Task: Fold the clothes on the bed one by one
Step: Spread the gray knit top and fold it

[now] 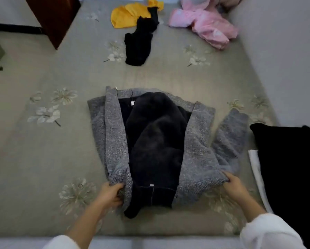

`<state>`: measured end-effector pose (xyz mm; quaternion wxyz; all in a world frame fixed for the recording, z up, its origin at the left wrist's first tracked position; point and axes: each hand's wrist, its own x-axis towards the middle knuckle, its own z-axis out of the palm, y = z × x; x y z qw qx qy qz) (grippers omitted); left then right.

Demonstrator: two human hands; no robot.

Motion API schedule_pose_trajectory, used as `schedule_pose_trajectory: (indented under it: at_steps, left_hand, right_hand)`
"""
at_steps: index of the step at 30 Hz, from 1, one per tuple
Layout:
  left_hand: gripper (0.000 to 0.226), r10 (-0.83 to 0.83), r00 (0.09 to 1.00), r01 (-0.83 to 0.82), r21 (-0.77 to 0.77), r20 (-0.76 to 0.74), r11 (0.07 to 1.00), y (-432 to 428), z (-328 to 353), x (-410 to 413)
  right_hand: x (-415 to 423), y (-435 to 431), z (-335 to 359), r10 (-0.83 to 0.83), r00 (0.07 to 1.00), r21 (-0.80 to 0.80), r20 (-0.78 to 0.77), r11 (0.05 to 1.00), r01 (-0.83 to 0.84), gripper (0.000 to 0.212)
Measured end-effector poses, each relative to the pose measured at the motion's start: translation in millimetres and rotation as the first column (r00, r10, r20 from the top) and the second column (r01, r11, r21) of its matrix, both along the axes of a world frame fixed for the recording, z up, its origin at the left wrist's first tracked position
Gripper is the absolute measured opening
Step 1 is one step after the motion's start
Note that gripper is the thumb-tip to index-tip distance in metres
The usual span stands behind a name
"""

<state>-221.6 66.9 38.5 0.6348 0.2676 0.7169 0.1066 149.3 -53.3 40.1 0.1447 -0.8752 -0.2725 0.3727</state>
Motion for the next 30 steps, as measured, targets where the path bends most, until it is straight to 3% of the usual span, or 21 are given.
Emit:
schedule_pose_trajectory:
  at_steps: [3,5,7,8,9,10,11,12,13,15,17,18,20,22,24,26,28,29,30]
  left_hand:
    - [0.009,0.091,0.996,-0.091,-0.040,0.010,0.995,-32,-34,7]
    - [0.019,0.240,0.968,-0.235,-0.061,0.079,0.970,-45,-50,10]
    - [0.038,0.274,0.958,-0.272,-0.035,0.082,0.962,-59,-65,5]
    - [0.046,0.188,0.982,-0.189,0.016,0.017,0.982,-65,-70,-1]
    - [0.052,0.035,0.995,-0.027,0.082,-0.099,0.996,-74,-78,-7]
    - [0.056,-0.177,0.952,0.210,0.109,-0.251,0.972,-83,-86,-13]
    - [0.063,-0.418,0.814,0.490,0.091,-0.403,0.867,-92,-93,-18]
    - [0.070,-0.609,0.607,0.713,0.012,-0.511,0.701,-100,-100,-24]
    - [0.072,-0.693,0.438,0.825,-0.050,-0.573,0.562,-106,-104,-27]
    - [0.058,-0.715,0.315,0.893,-0.061,-0.624,0.447,-104,-105,-28]
    - [0.042,-0.713,0.320,0.911,-0.003,-0.624,0.411,-92,-97,-21]
    - [0.036,-0.704,0.391,0.893,0.060,-0.593,0.445,-83,-88,-15]
    - [0.015,-0.631,0.643,0.751,0.198,-0.434,0.630,-64,-67,-3]
    - [0.020,-0.605,0.746,0.659,0.180,-0.278,0.730,-50,-51,-1]
    - [0.012,-0.759,0.633,0.768,-0.002,-0.152,0.641,-44,-42,-7]
    - [0.020,-0.937,0.345,0.918,-0.193,-0.047,0.347,-51,-43,-10]
    - [0.030,-0.996,0.091,0.940,-0.331,0.018,0.080,-67,-45,-11]
    - [0.032,-0.999,0.044,0.925,-0.378,0.027,0.030,-71,-49,-12]
    - [0.031,-0.997,0.065,0.910,-0.411,0.028,0.048,-72,-54,-12]
  right_hand:
    - [-22,-23,-46,-0.233,0.968,0.035,-0.089,0.971,0.237,0.056]
    - [-34,-29,-67,-0.425,0.892,0.149,-0.152,0.883,0.446,0.058]
    - [-40,-38,-88,-0.584,0.796,0.179,-0.155,0.776,0.605,0.044]
    - [-43,-43,-97,-0.616,0.774,0.115,-0.146,0.766,0.632,0.034]
    - [-49,-51,-106,-0.606,0.780,-0.005,-0.154,0.790,0.613,0.026]
    - [-57,-60,-113,-0.551,0.812,-0.133,-0.193,0.834,0.535,0.024]
    - [-66,-66,-119,-0.458,0.849,-0.220,-0.263,0.885,0.409,0.027]
    - [-78,-70,-121,-0.345,0.873,-0.245,-0.343,0.931,0.271,0.032]
    - [-89,-71,-123,-0.235,0.886,-0.215,-0.401,0.964,0.159,0.036]
    - [-107,-67,-123,-0.092,0.899,-0.076,-0.429,0.995,0.065,0.030]
    - [-114,-53,-115,-0.037,0.913,0.061,-0.406,0.996,0.068,0.015]
    - [-113,-44,-108,-0.035,0.913,0.124,-0.407,0.988,0.093,0.010]
    - [-104,-25,-88,-0.043,0.909,0.231,-0.414,0.961,0.151,0.009]
    - [-88,-10,-68,-0.011,0.928,0.212,-0.372,0.973,0.097,0.015]
    - [-73,-7,-56,0.050,0.887,0.052,-0.460,0.998,-0.030,0.016]
    - [-67,-19,-54,0.084,0.821,-0.207,-0.565,0.948,-0.240,0.023]
    - [-71,-38,-57,0.095,0.801,-0.437,-0.591,0.798,-0.416,0.031]
    - [-74,-44,-62,0.110,0.812,-0.507,-0.574,0.731,-0.457,0.032]
    - [-76,-47,-67,0.136,0.833,-0.548,-0.536,0.695,-0.466,0.031]
